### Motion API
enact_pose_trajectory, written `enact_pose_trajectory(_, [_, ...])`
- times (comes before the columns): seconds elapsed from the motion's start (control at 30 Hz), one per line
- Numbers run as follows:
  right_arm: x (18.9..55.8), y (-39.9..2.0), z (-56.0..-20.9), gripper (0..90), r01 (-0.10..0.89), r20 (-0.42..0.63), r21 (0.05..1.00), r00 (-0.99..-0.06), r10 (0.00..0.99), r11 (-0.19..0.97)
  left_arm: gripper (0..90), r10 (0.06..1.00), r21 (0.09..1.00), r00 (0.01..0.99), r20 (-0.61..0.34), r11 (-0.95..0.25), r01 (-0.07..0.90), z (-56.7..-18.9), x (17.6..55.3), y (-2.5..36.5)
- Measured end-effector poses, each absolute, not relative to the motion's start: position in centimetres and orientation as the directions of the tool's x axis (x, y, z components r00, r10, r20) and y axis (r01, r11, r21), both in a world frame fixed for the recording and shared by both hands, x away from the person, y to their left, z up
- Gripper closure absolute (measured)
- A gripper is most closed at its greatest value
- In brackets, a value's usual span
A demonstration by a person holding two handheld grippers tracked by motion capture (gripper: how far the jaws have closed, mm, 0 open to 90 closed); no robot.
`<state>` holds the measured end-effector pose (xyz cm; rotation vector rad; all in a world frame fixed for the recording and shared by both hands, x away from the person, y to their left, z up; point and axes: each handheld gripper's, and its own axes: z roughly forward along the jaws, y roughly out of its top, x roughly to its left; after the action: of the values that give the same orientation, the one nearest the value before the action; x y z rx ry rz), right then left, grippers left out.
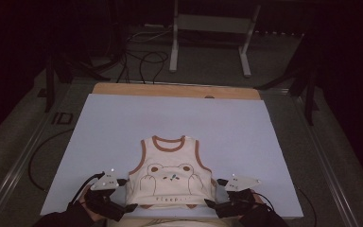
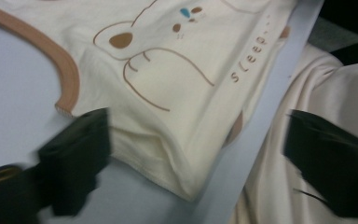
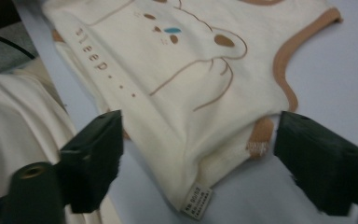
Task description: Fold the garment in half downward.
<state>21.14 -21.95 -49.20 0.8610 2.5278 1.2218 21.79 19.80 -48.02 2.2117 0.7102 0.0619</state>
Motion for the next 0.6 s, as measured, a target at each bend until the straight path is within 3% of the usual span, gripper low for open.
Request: enact_pose_trajectory(0.6, [23.1, -22.1, -45.5, 9.8, 0.361, 0.029, 0.811, -0.81, 0.586, 0.459, 0.2, 0.487, 0.772, 0.865, -0.124, -0.5, 0.392, -45.3, 24.0, 20.4])
